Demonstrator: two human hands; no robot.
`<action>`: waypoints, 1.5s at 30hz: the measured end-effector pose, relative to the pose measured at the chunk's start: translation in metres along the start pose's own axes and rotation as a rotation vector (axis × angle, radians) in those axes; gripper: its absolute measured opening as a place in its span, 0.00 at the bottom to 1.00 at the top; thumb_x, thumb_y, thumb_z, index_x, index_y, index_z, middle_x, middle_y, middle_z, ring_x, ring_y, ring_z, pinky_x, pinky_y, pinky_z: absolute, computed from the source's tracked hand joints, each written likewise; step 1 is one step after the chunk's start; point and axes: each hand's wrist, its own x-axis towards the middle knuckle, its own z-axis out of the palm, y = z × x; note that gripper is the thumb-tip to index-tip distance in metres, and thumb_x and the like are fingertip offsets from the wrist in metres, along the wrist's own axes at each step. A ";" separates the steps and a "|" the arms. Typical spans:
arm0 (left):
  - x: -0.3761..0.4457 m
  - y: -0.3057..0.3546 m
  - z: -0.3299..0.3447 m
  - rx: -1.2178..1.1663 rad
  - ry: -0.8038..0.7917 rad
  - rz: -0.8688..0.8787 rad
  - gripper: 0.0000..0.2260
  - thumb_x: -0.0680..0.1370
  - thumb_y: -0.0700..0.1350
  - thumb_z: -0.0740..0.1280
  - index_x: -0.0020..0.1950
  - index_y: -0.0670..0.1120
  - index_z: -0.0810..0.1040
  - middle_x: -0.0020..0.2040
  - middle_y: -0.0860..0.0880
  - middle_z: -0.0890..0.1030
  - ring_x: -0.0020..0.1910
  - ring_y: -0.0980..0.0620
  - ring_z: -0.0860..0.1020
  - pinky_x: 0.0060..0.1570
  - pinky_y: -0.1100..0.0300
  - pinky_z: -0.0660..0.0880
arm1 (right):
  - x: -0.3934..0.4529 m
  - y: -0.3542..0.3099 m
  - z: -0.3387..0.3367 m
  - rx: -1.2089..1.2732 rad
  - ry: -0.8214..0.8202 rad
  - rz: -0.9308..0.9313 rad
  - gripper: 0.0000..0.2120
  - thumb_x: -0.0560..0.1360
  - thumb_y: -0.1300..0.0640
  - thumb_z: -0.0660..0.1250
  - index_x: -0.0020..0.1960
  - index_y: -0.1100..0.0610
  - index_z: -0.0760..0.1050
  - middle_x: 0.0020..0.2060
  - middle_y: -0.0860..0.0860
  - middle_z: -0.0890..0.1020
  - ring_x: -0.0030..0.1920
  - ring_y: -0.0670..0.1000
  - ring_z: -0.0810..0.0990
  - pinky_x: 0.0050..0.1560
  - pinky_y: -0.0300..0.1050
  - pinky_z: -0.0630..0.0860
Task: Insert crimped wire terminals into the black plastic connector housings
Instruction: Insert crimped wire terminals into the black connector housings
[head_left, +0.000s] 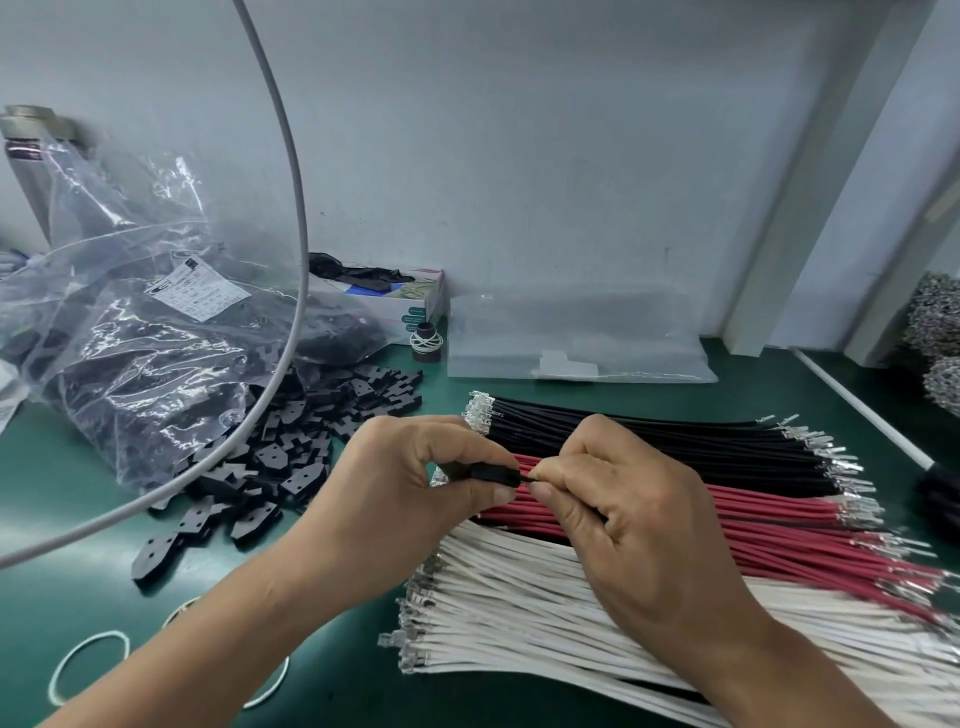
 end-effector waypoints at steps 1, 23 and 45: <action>0.000 -0.001 0.000 -0.011 -0.001 -0.008 0.07 0.71 0.45 0.79 0.48 0.54 0.89 0.41 0.57 0.86 0.42 0.52 0.84 0.45 0.59 0.80 | 0.000 0.001 0.000 0.001 -0.002 0.003 0.08 0.79 0.53 0.67 0.45 0.54 0.83 0.39 0.43 0.74 0.34 0.45 0.74 0.32 0.47 0.75; 0.008 -0.010 -0.010 -0.433 0.197 -0.265 0.11 0.71 0.39 0.77 0.52 0.49 0.88 0.44 0.45 0.88 0.37 0.55 0.83 0.41 0.67 0.79 | 0.004 0.016 -0.002 -0.138 -0.165 0.173 0.04 0.77 0.54 0.70 0.46 0.45 0.80 0.42 0.37 0.78 0.46 0.41 0.77 0.44 0.31 0.72; 0.008 -0.007 -0.013 -0.699 -0.005 -0.312 0.16 0.67 0.43 0.78 0.55 0.45 0.88 0.48 0.38 0.87 0.39 0.51 0.84 0.43 0.65 0.80 | 0.002 0.012 -0.012 0.023 0.034 0.153 0.09 0.79 0.51 0.64 0.53 0.45 0.83 0.44 0.38 0.78 0.44 0.43 0.80 0.42 0.34 0.74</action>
